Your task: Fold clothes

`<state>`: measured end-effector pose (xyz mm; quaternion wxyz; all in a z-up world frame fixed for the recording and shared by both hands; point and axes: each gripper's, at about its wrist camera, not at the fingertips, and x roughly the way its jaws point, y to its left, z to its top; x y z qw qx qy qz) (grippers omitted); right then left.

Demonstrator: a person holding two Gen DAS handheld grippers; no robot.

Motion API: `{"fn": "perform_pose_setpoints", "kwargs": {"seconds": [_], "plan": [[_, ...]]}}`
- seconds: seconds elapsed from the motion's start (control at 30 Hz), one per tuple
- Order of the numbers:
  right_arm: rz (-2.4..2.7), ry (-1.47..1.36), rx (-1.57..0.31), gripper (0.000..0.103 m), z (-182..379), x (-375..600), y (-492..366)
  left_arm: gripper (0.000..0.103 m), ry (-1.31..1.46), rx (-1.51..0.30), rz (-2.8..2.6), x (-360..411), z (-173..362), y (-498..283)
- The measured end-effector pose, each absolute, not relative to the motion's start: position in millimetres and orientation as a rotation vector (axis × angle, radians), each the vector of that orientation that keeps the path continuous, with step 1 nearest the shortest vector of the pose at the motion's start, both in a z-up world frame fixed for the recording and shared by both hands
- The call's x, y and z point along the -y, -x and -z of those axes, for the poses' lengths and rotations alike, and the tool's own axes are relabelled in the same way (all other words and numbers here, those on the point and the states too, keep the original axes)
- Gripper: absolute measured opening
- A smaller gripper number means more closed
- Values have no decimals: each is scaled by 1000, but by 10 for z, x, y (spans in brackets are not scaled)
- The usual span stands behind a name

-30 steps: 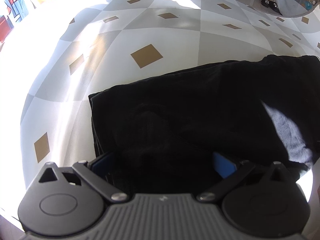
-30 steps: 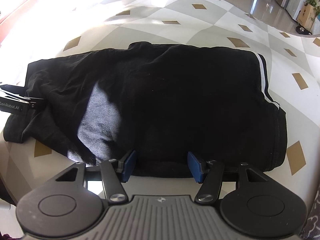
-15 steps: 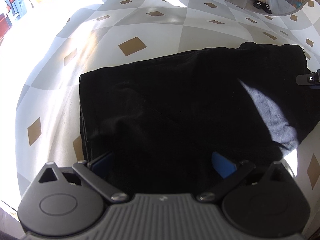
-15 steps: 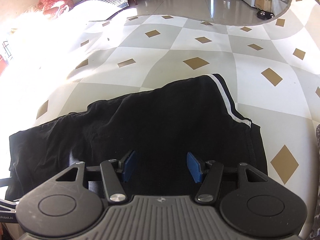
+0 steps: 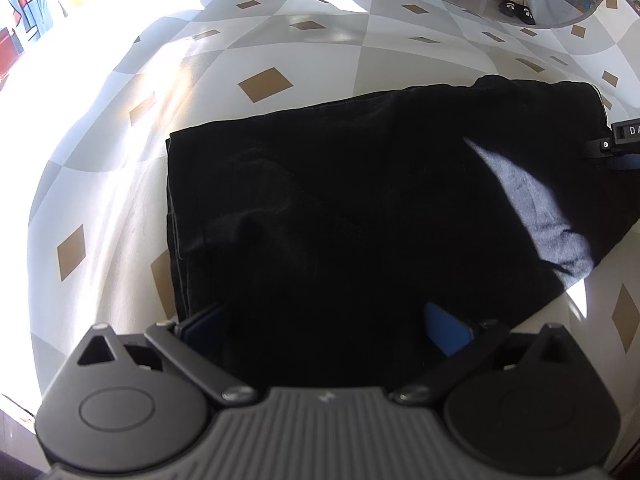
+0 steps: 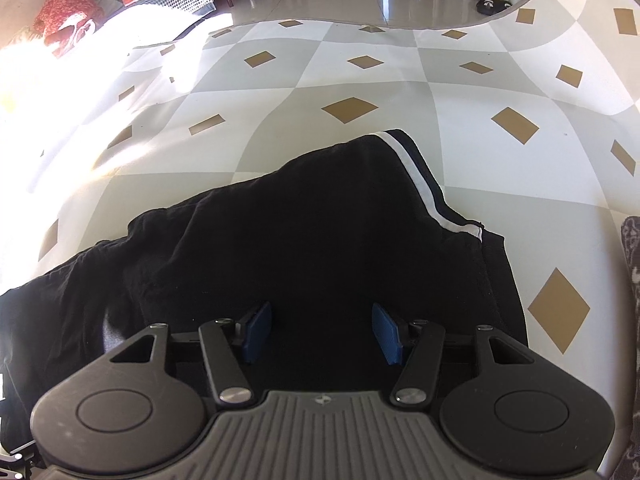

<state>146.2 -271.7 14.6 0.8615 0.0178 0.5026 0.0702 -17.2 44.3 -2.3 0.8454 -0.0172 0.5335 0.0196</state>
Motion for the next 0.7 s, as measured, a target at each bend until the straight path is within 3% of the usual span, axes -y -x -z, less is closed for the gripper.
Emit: {"fn": "perform_pose_setpoints", "kwargs": {"seconds": [0.7], "plan": [[-79,-36,-1105,53,-177,2863,-1186,103,6,-1127,-12,-321,12,208]]}}
